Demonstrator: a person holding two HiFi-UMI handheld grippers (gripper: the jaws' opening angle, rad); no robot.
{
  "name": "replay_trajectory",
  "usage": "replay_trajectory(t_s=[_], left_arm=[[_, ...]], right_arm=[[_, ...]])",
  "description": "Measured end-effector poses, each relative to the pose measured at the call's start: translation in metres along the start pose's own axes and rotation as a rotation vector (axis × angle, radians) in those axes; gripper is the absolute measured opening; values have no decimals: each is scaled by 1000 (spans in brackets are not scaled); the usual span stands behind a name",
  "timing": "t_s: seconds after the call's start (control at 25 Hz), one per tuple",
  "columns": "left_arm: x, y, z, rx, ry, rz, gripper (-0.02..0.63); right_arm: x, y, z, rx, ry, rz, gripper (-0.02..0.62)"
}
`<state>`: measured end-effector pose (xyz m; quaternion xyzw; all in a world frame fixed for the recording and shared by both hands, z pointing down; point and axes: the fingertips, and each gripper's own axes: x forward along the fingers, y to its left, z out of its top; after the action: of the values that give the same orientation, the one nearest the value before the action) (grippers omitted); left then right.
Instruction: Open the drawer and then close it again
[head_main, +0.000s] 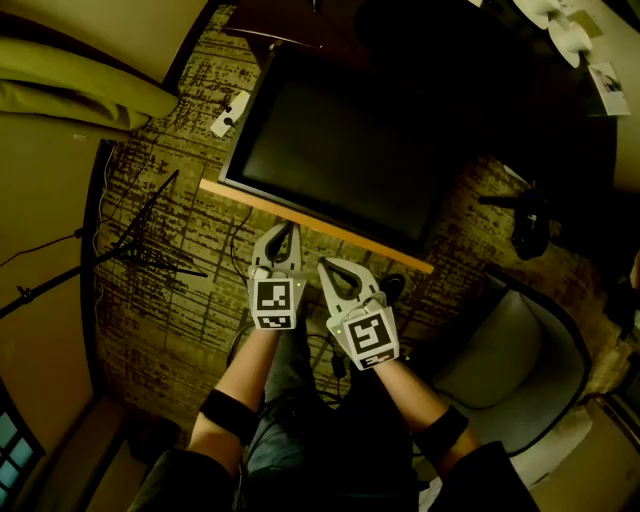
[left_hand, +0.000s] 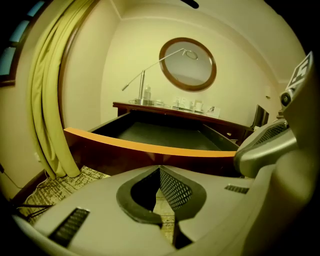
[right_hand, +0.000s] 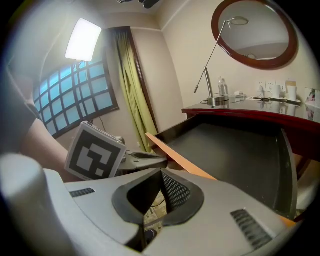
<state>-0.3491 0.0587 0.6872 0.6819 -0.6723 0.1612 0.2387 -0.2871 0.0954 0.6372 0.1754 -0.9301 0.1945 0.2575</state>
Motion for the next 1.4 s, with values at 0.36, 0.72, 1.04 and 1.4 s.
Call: replay_trajectory(t_s=[0.36, 0.72, 1.04, 1.4], left_arm=[[16, 0, 11, 17, -14, -10, 2], [71, 4, 51, 15, -42, -15, 2], [138, 5, 95, 61, -71, -45, 2], [185, 8, 127, 54, -83, -47, 2]], right_arm=[[7, -19, 13, 32, -54, -41, 2], [3, -48, 20, 58, -76, -98, 2], [-2, -84, 29, 85, -102, -172, 2], [-13, -109, 36, 110, -134, -229, 2]])
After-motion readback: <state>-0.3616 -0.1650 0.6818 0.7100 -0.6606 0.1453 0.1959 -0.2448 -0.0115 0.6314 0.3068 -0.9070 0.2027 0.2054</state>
